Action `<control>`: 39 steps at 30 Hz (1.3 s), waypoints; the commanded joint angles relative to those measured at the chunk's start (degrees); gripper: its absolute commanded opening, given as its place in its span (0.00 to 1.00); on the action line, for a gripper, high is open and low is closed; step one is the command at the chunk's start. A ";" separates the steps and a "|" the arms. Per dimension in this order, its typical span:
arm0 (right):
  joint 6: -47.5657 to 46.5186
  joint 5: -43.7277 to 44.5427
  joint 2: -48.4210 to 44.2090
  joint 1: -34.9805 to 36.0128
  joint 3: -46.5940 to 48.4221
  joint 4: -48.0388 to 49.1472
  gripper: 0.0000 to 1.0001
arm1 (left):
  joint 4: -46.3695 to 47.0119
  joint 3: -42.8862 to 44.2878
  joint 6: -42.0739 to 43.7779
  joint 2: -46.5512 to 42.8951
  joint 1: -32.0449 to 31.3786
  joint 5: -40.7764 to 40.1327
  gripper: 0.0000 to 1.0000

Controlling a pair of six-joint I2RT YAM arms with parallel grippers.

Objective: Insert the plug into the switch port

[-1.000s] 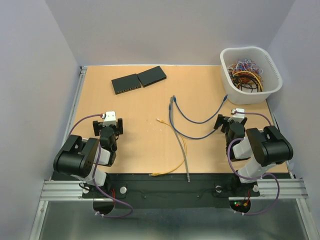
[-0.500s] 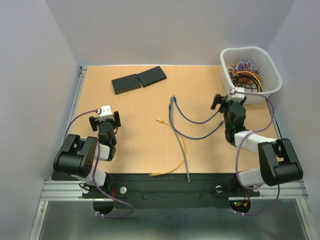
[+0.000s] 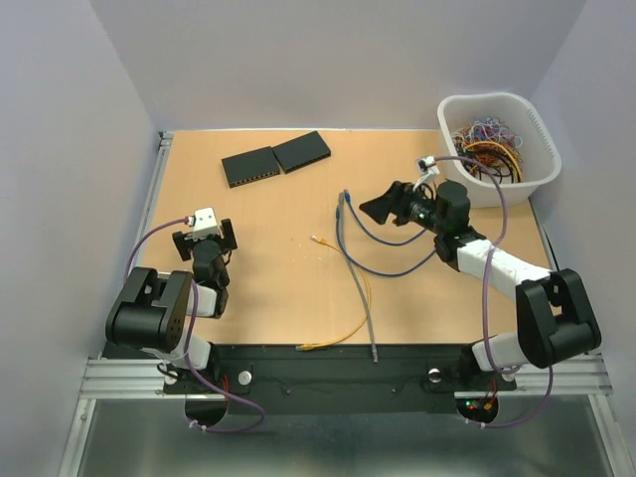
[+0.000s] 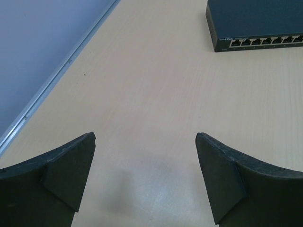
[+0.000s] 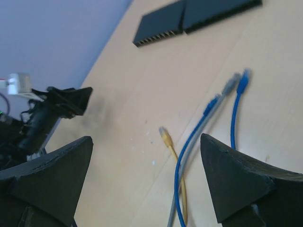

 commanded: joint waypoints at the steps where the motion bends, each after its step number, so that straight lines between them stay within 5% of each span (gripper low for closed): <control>1: 1.67 -0.77 0.06 4.69 3.32 -12.06 1.00 | 17.06 1.94 -1.61 -1.93 1.26 0.03 0.99; 8: -2.03 -1.97 1.89 8.22 8.42 -20.36 1.00 | 13.90 1.50 -1.79 -5.79 1.09 1.25 0.96; 13: -11.35 5.85 2.51 14.90 11.41 -27.93 1.00 | 4.08 2.64 -0.03 -17.20 -3.21 -7.17 0.99; 19: -14.70 8.66 5.76 19.38 15.37 -30.83 1.00 | -6.03 1.41 -20.03 -32.15 -3.75 -6.21 0.99; 21: -16.45 11.02 7.69 21.57 17.29 -31.97 1.00 | -10.43 1.85 -34.48 -35.22 -3.75 -5.95 0.99; 24: -18.65 13.84 11.29 23.42 21.41 -35.56 1.00 | -10.70 5.52 -36.33 -35.51 -3.75 10.05 0.99; 27: -20.76 17.00 15.06 24.74 24.85 -38.73 0.98 | -34.50 17.99 -38.35 -35.24 -3.75 15.14 0.99; 33: -27.00 25.60 21.39 28.34 29.69 -42.61 0.87 | -75.95 42.96 -35.19 -33.92 -3.83 10.31 0.93; 39: -29.20 31.78 28.43 28.97 34.61 -44.54 0.78 | -84.27 47.81 -24.93 -38.31 -3.83 14.54 0.93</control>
